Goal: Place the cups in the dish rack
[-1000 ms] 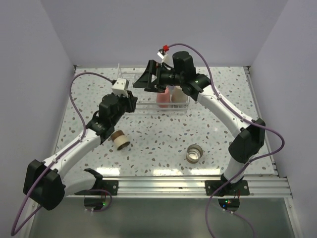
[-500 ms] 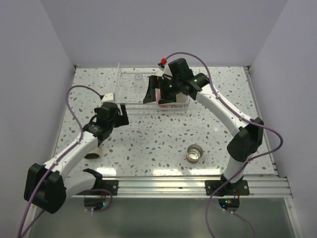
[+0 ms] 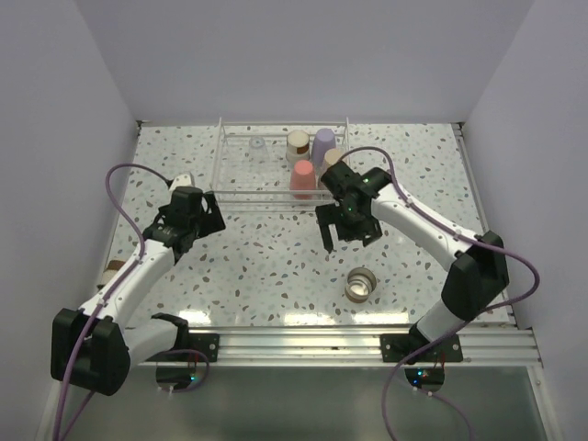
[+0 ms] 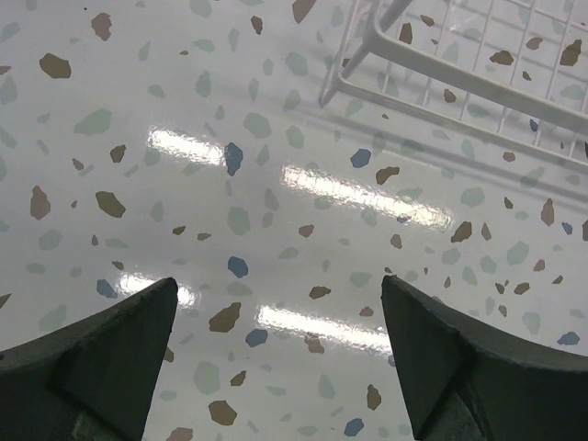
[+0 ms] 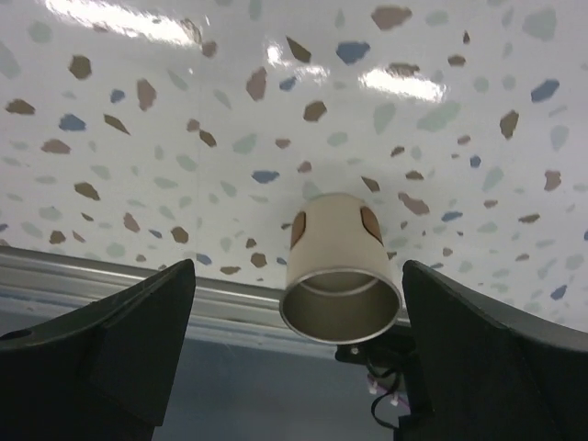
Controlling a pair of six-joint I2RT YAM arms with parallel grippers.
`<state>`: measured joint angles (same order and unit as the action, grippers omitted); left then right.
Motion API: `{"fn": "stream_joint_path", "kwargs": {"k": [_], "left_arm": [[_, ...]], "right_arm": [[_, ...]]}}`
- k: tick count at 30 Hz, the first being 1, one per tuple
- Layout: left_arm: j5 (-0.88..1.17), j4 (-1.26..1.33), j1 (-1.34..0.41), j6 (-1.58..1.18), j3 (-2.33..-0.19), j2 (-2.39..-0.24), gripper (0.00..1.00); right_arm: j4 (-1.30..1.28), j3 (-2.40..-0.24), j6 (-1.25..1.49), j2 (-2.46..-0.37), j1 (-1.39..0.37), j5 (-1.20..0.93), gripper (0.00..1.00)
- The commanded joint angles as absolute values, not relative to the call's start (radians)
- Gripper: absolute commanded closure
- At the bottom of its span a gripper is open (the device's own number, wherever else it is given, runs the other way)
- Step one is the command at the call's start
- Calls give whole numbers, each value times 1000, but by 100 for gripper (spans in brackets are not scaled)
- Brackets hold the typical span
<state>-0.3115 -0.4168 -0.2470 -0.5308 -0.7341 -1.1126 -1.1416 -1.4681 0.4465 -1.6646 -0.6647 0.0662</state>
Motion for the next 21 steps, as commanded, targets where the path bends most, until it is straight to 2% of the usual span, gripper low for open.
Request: {"fn": "stream_joint_path", "kwargs": {"k": [1, 6, 16, 21], "left_arm": [[-250, -394, -245, -506, -762, -1101, 5], [-201, -373, -245, -494, -749, -1100, 6], [-173, -370, -245, -486, -744, -1088, 8], [-160, -376, -245, -486, -727, -1057, 8]], "right_arm": [[-1198, -1376, 532, -1536, -669, 111, 2], [-1152, -1269, 575, -1447, -683, 46, 2], [-1026, -1106, 641, -1454, -782, 3, 7], [-947, -1007, 656, -1465, -790, 18, 22]]}}
